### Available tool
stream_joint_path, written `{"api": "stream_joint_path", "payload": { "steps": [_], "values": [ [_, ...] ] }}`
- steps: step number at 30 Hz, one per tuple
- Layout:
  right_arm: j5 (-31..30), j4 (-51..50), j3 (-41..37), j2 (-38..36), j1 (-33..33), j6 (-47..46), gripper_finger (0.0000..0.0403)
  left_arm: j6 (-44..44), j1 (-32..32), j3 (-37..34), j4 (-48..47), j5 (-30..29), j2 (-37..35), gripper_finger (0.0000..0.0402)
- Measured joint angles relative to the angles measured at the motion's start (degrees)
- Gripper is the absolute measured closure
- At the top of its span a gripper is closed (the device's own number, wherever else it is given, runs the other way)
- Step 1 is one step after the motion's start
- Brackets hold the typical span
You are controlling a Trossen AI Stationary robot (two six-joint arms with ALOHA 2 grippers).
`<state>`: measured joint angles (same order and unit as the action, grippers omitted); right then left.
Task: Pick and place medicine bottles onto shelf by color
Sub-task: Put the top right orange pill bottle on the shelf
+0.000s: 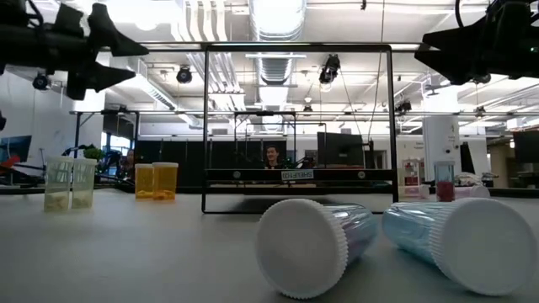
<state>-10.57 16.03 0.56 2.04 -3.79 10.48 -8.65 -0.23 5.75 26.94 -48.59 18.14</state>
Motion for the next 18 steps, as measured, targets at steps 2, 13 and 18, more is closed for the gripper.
{"api": "stream_joint_path", "payload": {
  "steps": [2, 13, 18],
  "values": [
    [0.0, 0.01, 0.0, -0.02, 0.02, 0.01, 0.0053, -0.06, 0.02, 2.06, 0.03, -1.79, 3.28, 0.0079],
    [0.02, -0.01, 0.0, -0.01, 0.01, 0.02, 0.0053, -8.99, 1.03, 15.37, -4.37, -14.92, 22.81, 0.0079],
    [-0.02, -0.44, 0.02, -0.02, 0.01, 0.0, 0.0053, -13.22, 3.73, 20.88, -10.8, -14.96, 31.93, 0.0079]
  ]
}}
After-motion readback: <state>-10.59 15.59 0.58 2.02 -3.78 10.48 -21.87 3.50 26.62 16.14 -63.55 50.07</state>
